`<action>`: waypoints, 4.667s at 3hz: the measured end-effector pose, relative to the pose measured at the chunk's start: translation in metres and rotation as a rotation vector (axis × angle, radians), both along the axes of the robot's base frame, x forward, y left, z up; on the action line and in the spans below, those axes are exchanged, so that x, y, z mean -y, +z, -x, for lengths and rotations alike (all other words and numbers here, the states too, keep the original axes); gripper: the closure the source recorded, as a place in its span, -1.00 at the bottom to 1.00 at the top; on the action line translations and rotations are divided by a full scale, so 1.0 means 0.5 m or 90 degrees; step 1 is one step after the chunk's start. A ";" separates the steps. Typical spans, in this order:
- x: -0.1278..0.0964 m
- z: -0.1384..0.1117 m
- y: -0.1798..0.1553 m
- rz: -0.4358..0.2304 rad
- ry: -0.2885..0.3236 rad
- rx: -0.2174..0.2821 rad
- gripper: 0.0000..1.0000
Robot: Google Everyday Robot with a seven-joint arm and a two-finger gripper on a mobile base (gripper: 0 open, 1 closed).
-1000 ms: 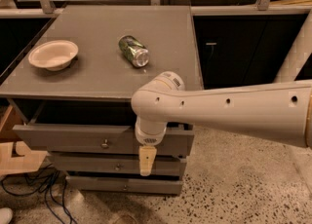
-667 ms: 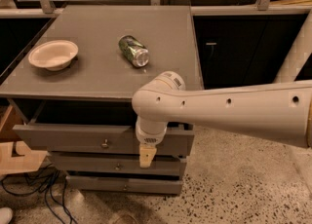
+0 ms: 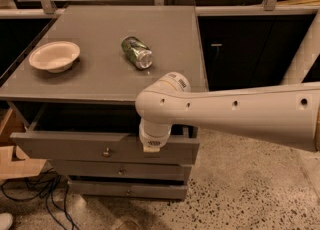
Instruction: Open top drawer
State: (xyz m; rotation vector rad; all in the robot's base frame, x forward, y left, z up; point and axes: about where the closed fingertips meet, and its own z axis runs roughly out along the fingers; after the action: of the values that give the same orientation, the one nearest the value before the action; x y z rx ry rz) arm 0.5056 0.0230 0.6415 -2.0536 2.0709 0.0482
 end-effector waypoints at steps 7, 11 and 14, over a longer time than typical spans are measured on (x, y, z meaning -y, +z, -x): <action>0.028 0.065 0.006 -0.011 -0.012 -0.036 1.00; 0.032 0.101 0.014 -0.022 0.010 -0.041 1.00; 0.043 0.147 0.023 -0.037 0.000 -0.042 1.00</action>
Offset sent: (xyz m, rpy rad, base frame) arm 0.0000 0.0000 0.0000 0.0000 0.0000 0.0000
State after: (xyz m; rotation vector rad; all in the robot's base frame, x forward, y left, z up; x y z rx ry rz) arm 0.4322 0.0016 0.6529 -2.0449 2.0810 0.1754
